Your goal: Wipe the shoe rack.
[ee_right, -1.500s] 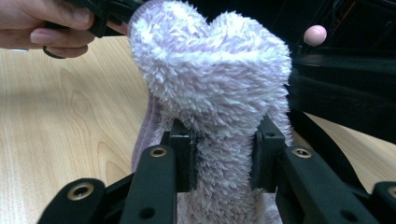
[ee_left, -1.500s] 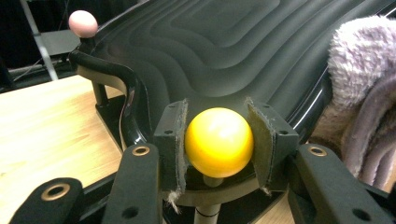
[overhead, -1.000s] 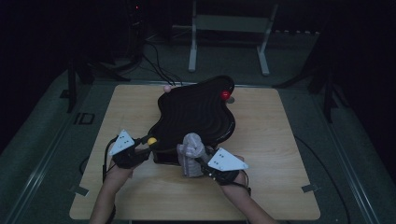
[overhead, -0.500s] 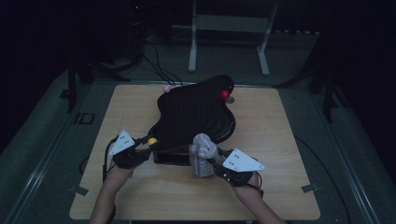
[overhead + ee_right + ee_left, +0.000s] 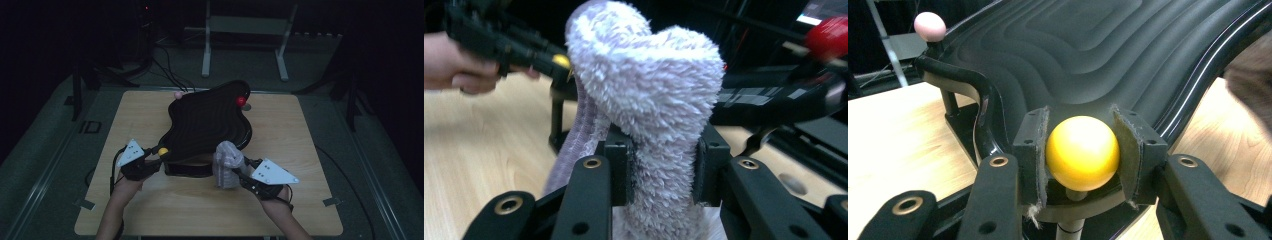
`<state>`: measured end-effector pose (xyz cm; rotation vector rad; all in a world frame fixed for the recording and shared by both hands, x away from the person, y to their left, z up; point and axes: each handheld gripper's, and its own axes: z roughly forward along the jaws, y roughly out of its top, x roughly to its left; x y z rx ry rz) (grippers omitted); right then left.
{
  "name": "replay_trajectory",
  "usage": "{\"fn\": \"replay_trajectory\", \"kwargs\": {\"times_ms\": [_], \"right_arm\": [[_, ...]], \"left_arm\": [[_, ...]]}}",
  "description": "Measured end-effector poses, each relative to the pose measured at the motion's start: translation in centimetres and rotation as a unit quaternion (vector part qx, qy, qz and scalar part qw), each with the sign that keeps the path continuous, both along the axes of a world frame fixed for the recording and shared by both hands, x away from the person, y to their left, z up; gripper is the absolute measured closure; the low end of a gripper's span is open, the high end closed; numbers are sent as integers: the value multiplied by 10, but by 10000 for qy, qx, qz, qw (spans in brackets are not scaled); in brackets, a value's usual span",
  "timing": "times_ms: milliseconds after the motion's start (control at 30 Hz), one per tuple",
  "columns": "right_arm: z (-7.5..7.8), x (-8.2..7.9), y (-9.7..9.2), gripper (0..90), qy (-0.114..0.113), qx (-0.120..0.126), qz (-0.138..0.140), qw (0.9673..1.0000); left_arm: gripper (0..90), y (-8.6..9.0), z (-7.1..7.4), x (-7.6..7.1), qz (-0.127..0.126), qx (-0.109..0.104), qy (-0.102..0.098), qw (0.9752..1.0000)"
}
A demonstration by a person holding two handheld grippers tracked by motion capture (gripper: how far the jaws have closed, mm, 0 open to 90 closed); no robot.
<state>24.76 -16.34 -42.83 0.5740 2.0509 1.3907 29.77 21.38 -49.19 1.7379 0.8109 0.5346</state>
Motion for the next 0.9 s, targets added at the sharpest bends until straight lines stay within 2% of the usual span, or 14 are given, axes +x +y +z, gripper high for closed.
{"fn": "replay_trajectory", "kwargs": {"times_ms": [133, 200, 267, 367, 433, 500, 567, 633, 667, 733, 900], "right_arm": [[12, 2, -13, 668, -107, 257, -161, 9995], [7, 4, -19, 669, -3, 350, -185, 9992], [2, 3, -20, 667, 99, 286, -184, 9994], [9, 2, -25, 665, -22, 279, -279, 9992], [19, 3, -32, 664, -171, 409, -418, 9981], [24, 7, -40, 665, -200, 535, -571, 9967], [20, 10, -44, 665, -83, 603, -664, 9959], [10, 13, -45, 664, 133, 561, -638, 9963], [7, 13, -44, 664, 130, 539, -648, 9964], [10, 14, -45, 662, 89, 535, -642, 9965], [32, 21, -46, 662, -248, 596, -786, 9948]], "left_arm": [[593, 0, -1, 0, -11, -17, -16, 10000], [592, 0, -1, 0, -10, -11, -19, 10000], [592, 0, -1, 0, -16, -21, -21, 10000], [593, 0, -1, 0, -11, -17, -16, 10000], [593, 0, -1, 0, -15, -33, -18, 10000], [593, 0, 0, 0, -12, -2, -10, 10000], [592, 0, -1, 0, -12, -29, -21, 10000], [592, 0, 0, 0, -19, -12, -11, 10000], [592, 0, 0, 0, -10, 0, -10, 10000], [592, 0, -1, 0, -8, -35, -20, 10000], [593, 0, -1, 0, -1, -26, -19, 10000]]}}
